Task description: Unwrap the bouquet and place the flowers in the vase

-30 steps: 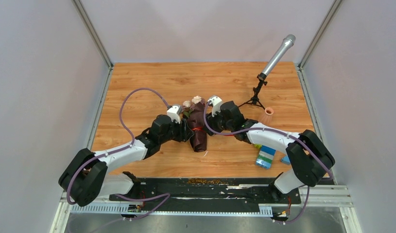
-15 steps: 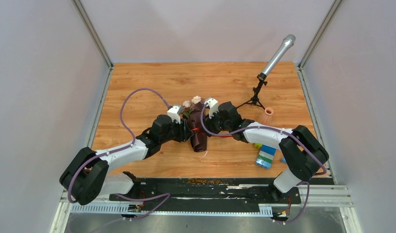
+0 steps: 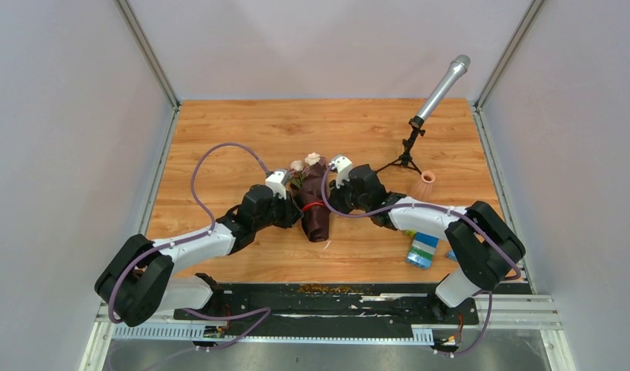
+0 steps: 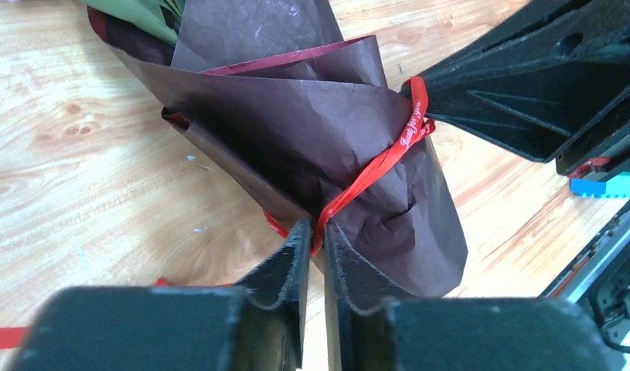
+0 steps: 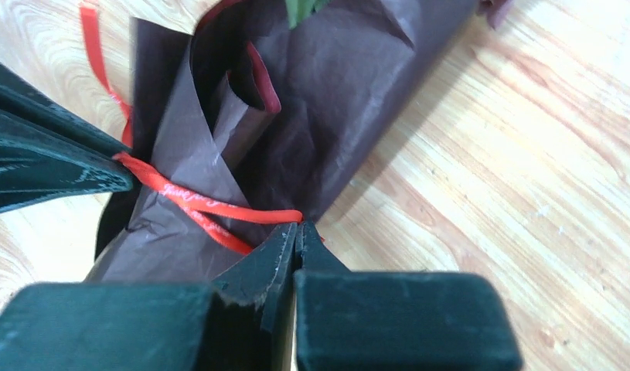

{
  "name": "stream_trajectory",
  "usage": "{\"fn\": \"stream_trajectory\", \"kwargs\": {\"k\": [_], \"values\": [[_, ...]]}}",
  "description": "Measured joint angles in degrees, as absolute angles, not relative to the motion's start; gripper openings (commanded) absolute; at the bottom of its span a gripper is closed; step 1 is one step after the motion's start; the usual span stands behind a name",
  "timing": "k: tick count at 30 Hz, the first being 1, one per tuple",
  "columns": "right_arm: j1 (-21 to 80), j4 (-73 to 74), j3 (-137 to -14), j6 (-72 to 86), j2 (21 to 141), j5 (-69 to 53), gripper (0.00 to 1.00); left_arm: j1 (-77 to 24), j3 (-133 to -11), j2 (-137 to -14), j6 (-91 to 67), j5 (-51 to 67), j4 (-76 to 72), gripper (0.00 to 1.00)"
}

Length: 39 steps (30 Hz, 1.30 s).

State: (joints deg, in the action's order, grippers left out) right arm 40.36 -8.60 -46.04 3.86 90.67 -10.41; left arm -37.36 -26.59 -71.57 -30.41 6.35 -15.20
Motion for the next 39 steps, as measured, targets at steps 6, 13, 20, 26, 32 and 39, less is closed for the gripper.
{"fn": "stream_trajectory", "kwargs": {"k": [6,13,20,26,32,39], "values": [[40.4,-9.0,-42.9,6.9,89.8,-7.3,0.00,-37.4,-26.5,-71.2,-30.1,6.0,-15.1,0.00],[40.5,-8.9,-41.2,10.0,89.6,-5.4,0.00,-37.4,-25.4,-68.8,-30.1,4.8,-14.5,0.20],[40.5,-8.9,-40.2,10.6,88.9,-4.8,0.00,-37.3,-24.5,-67.3,-29.2,4.4,-13.7,0.23],[40.5,-8.8,-40.1,10.7,88.8,-4.5,0.00,-37.3,-24.7,-66.2,-27.7,4.5,-13.2,0.34],[40.5,-8.8,-40.1,10.6,88.8,-4.6,0.00,-37.4,-27.3,-68.1,-25.3,6.0,-12.5,0.42],[40.5,-8.8,-40.1,10.6,88.8,-4.8,0.00,-37.3,-29.6,-70.3,-24.1,7.1,-12.7,0.37]]}}
